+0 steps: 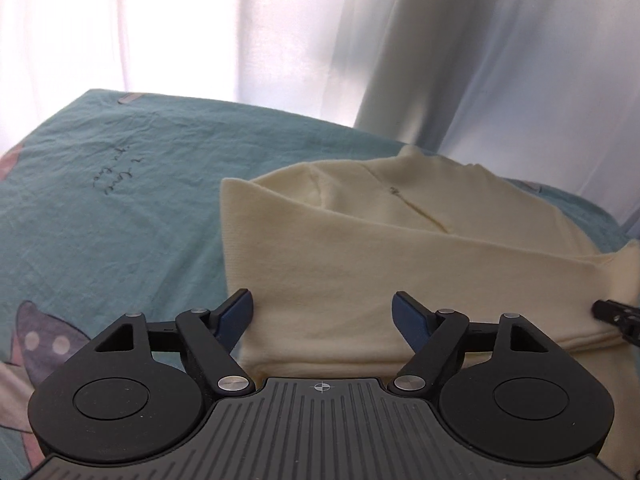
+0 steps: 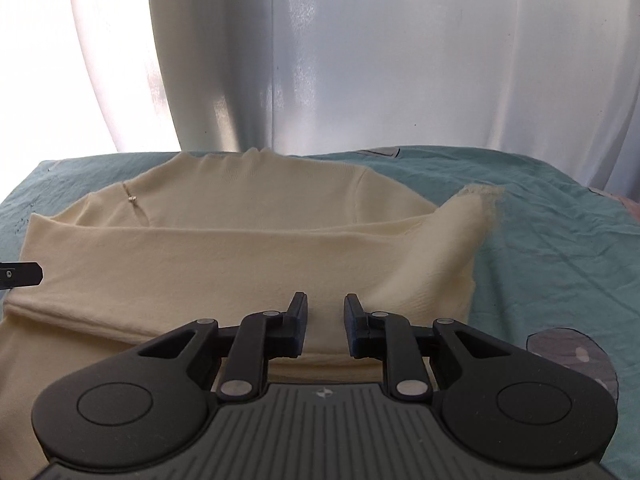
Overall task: Fold small clothes
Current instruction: 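Move both grippers to the hem of the sweater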
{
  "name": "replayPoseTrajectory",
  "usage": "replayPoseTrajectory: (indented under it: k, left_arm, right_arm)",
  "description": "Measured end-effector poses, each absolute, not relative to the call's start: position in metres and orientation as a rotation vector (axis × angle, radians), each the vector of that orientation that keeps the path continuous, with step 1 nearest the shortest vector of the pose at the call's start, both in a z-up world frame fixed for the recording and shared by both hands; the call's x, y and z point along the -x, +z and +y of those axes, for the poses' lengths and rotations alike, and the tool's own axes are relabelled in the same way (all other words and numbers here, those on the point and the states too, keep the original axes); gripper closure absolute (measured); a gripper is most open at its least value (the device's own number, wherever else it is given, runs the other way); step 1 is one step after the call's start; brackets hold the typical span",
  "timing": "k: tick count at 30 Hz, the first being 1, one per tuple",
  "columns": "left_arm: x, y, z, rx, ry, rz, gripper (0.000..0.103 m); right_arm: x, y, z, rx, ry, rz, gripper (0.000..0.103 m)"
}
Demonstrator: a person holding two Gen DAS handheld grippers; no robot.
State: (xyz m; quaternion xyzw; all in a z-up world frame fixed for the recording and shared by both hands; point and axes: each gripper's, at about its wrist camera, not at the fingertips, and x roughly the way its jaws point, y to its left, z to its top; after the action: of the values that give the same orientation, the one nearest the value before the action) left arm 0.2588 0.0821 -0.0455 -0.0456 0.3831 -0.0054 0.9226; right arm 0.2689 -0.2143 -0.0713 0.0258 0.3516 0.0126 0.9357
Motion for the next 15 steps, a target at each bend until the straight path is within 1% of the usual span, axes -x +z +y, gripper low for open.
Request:
replayPoseTrajectory:
  k: [1,2,3,4,5,8,12,15]
  left_arm:
    - [-0.261,-0.048,0.084,0.066,0.019,0.804,0.025]
    - [-0.265,-0.053,0.091,0.068,0.036,0.832,0.024]
    - [-0.265,-0.054,0.100,0.123,0.021,0.834,0.024]
    - [-0.263,-0.053,0.108,0.158,0.018,0.832,0.024]
    - [-0.263,-0.052,0.111,0.152,0.030,0.841,0.024]
    - [-0.262,-0.051,0.121,0.157,0.046,0.842,0.023]
    - [-0.254,-0.043,0.126,0.177,0.033,0.824,0.024]
    - [-0.245,-0.037,0.125,0.209,0.001,0.817,0.022]
  right_arm:
    - [-0.269,-0.072,-0.215,-0.043,0.024,0.710,0.086]
    - [-0.268,-0.072,-0.217,-0.032,0.016,0.707,0.087]
    - [-0.268,-0.073,-0.220,-0.020,-0.007,0.703,0.089]
    - [-0.269,-0.073,-0.225,-0.015,-0.027,0.698,0.093]
    - [-0.269,-0.073,-0.231,-0.025,-0.038,0.694,0.101]
    - [-0.265,-0.067,-0.244,-0.054,-0.097,0.689,0.101]
    - [-0.256,-0.057,-0.261,-0.089,-0.156,0.674,0.097]
    - [-0.250,-0.056,-0.274,-0.126,-0.210,0.678,0.095]
